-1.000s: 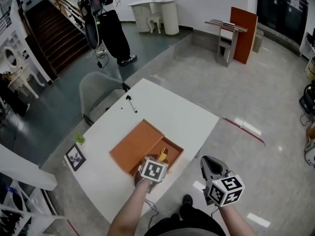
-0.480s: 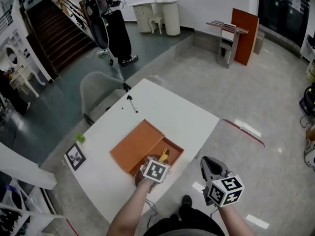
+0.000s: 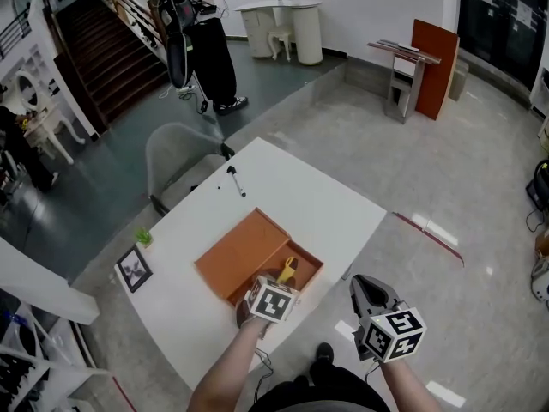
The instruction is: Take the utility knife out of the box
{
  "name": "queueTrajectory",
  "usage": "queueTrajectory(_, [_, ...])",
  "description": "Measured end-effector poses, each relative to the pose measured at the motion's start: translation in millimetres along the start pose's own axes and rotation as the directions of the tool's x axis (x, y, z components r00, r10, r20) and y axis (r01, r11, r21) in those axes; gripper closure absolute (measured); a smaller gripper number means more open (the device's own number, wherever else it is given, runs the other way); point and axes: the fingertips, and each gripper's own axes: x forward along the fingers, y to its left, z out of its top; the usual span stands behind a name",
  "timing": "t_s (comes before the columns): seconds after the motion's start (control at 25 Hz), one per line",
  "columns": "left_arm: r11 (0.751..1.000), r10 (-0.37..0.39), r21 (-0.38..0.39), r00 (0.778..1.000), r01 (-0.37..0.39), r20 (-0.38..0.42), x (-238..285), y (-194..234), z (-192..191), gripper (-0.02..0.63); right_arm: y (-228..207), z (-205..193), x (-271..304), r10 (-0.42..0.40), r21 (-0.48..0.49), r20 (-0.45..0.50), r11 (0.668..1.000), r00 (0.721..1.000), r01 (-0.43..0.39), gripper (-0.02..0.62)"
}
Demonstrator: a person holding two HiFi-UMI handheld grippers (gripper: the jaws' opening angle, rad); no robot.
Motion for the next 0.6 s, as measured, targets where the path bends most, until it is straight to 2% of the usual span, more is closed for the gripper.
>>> queueTrajectory(0.4, [0.997, 0.043, -0.062, 0.991, -0.036, 0.129, -35, 5, 19, 0.489, 10, 9, 4, 0.039, -0.013, 0.010, 0.999, 0.999, -0.039, 0.592])
queueTrajectory(0.6, [0.991, 0.055, -0.134, 0.979, -0.029, 0.195, -60, 6, 27, 0.489, 16, 10, 5, 0.057, -0.021, 0.010, 0.998, 0.998, -0.057, 0.592])
